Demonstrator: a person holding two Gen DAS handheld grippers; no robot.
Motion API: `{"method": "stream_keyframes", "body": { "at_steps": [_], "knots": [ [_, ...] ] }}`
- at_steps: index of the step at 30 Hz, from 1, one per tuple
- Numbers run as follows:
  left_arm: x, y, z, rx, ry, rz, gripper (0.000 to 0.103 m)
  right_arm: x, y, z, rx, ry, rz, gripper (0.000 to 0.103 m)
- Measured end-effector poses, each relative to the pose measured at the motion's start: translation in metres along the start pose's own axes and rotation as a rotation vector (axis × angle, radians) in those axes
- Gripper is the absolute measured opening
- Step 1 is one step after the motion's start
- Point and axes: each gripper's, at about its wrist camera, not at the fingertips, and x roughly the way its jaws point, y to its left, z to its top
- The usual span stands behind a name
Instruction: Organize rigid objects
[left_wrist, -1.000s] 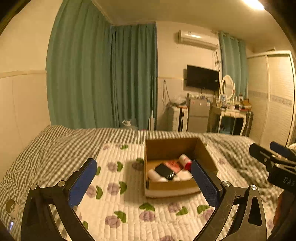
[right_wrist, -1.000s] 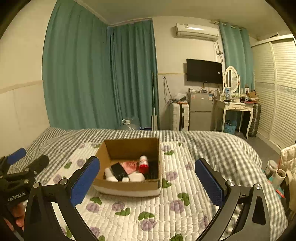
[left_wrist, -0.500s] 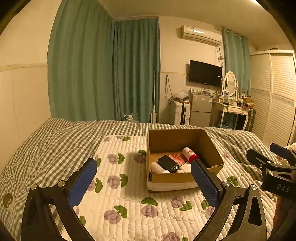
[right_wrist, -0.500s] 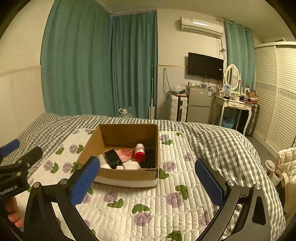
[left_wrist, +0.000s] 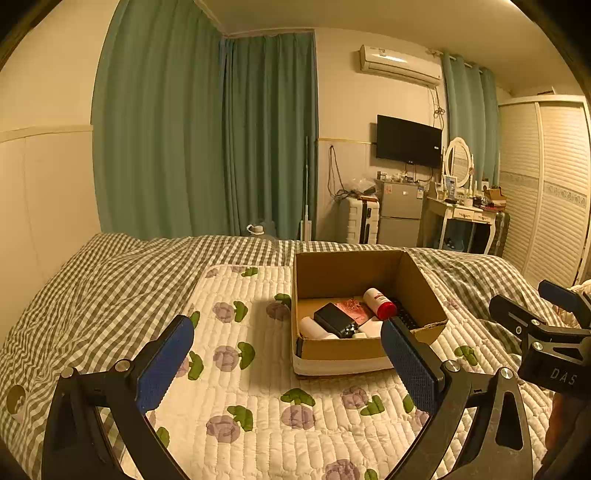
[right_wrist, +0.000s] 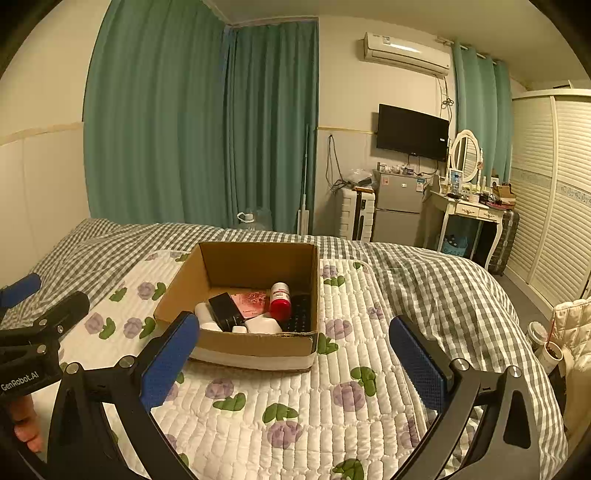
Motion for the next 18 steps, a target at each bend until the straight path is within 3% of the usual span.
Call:
{"method": "stream_keyframes", "body": {
  "at_steps": [18],
  "knots": [
    [0.0004, -0.0010, 0.0000, 0.002, 0.016, -0.020, 0.103, 0.0028, -0.0018, -0.0014, 0.000, 0.014, -0.006, 0.103]
  ]
}}
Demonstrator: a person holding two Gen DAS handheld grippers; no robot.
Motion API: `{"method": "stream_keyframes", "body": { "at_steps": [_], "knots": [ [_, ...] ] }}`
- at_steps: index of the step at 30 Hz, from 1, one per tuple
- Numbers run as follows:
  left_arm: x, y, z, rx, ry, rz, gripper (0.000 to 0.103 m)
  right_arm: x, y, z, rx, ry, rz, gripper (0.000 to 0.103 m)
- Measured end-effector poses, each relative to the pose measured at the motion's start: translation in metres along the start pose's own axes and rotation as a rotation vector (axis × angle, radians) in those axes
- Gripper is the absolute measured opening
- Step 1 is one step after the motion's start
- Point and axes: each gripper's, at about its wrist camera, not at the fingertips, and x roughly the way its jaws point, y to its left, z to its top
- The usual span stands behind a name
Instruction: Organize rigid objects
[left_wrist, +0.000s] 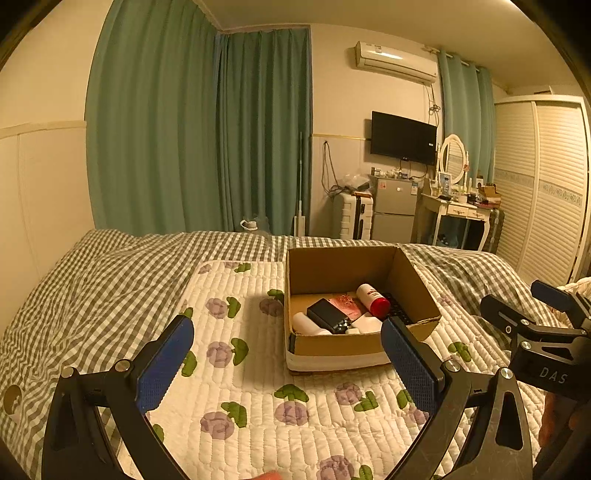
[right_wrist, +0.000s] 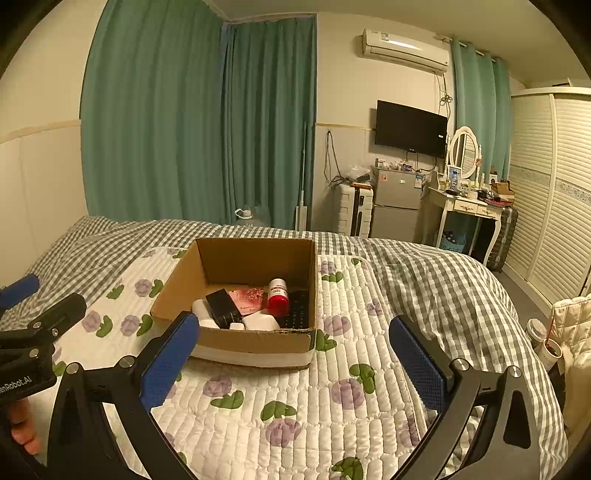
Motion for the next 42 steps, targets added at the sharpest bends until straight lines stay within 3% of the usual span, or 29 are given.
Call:
{"method": "stream_keyframes", "body": {
  "at_steps": [42],
  "knots": [
    [-0.0011, 0.0009, 0.0000, 0.016, -0.001, -0.014, 0.103, 0.0031, 0.0011, -0.0050, -0.001, 0.013, -0.003, 0.103]
  ]
}}
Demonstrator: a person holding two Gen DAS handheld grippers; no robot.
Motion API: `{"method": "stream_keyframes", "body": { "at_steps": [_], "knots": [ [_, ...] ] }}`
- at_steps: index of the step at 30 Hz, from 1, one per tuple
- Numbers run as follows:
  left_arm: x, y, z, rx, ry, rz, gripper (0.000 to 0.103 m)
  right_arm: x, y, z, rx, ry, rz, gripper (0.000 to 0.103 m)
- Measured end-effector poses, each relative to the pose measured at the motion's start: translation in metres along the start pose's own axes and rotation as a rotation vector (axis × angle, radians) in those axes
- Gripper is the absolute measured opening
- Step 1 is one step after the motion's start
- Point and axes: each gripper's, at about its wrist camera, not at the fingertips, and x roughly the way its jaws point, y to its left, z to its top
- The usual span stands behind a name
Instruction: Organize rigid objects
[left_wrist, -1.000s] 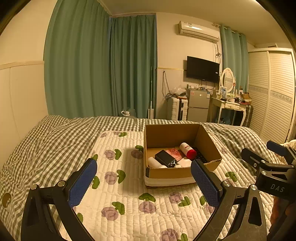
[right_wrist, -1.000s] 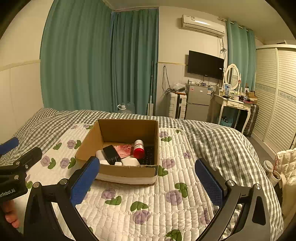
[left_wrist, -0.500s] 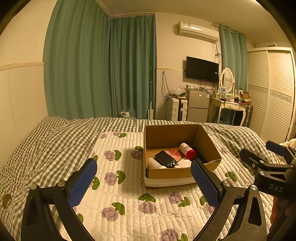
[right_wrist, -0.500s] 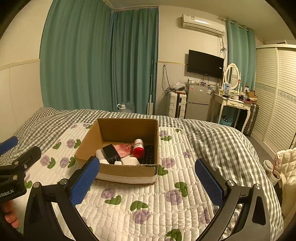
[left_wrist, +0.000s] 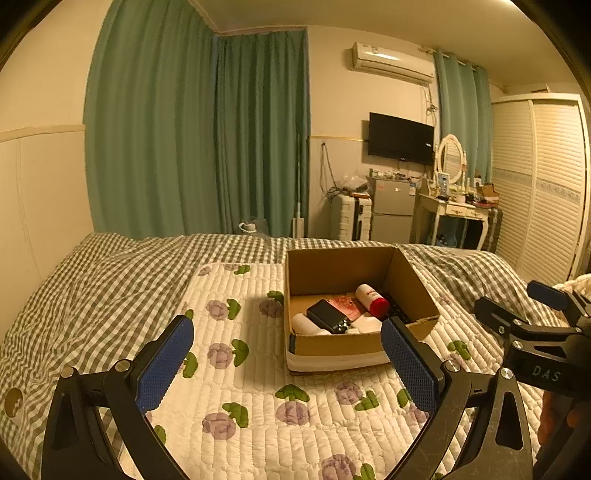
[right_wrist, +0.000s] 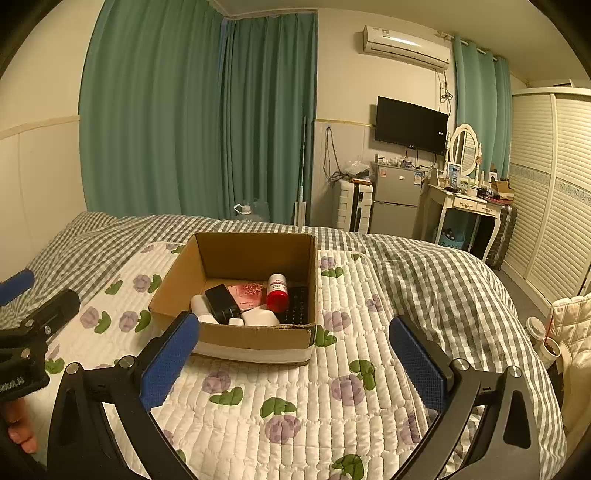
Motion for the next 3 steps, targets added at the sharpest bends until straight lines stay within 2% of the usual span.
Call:
{"method": "stream_keyframes", "body": {
  "at_steps": [3],
  "knots": [
    [0.0004, -0.0008, 0.0002, -0.001, -0.005, 0.011, 0.103, -0.0001, 0.0000, 0.0000, 0.002, 0.000, 0.000, 0.103]
  ]
}}
